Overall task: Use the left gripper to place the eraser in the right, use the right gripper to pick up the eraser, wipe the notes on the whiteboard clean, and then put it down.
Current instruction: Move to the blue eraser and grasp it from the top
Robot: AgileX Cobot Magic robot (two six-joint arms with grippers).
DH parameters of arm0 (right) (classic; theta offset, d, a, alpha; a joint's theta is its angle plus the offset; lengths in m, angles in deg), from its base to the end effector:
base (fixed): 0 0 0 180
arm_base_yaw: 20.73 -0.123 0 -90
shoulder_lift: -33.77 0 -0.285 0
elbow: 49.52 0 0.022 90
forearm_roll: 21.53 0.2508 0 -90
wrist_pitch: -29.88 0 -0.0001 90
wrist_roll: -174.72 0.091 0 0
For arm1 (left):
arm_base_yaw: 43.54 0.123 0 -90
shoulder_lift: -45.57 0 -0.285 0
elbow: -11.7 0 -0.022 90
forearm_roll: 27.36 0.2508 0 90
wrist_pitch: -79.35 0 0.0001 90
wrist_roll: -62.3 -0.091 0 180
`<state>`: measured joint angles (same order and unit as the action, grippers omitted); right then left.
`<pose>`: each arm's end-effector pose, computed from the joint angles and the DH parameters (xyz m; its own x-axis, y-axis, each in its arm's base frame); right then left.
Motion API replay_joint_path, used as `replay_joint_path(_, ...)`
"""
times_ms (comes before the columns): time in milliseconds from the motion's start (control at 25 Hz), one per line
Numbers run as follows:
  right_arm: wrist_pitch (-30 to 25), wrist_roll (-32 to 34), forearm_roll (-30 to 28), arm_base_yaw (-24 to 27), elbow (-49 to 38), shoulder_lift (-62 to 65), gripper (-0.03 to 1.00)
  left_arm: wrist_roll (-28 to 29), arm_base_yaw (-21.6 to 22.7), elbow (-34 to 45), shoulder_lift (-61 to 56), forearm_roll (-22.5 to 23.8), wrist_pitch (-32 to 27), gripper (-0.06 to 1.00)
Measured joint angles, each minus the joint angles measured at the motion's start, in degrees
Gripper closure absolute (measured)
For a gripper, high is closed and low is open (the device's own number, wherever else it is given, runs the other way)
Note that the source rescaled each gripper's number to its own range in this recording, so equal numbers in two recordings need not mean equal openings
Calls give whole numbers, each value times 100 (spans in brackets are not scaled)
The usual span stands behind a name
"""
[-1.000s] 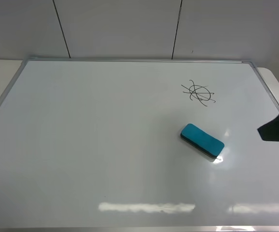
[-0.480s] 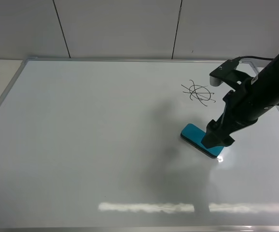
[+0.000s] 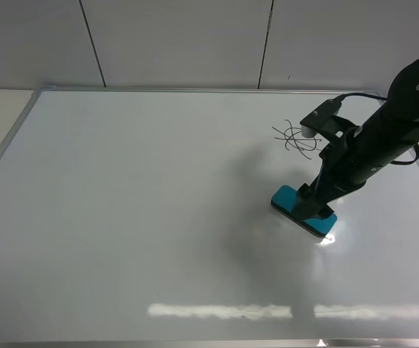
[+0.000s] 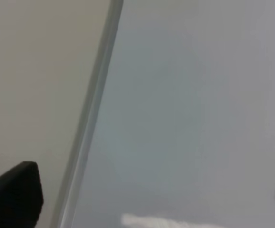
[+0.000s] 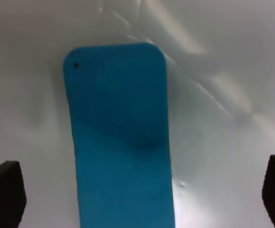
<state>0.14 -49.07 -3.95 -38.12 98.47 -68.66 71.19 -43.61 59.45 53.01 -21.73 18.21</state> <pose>0.2650 0.0973 0.1554 -0.6423 -0.6941 -0.3251 -0.7309 0.6824 -0.0129 -0.0079 0.0078 0.2810 -0.4310 -0.1065 -0.8960 -0.1229 0.9907 -0.0586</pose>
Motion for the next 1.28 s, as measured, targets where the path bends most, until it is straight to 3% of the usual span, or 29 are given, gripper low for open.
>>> replay_joint_path(400, 267, -685, 533, -128, 0, -436, -3, 0, 0, 0, 0, 0, 0, -6)
replay_joint_path(1280, 413, -776, 431, -128, 0, -608, -3, 0, 0, 0, 0, 0, 0, -6)
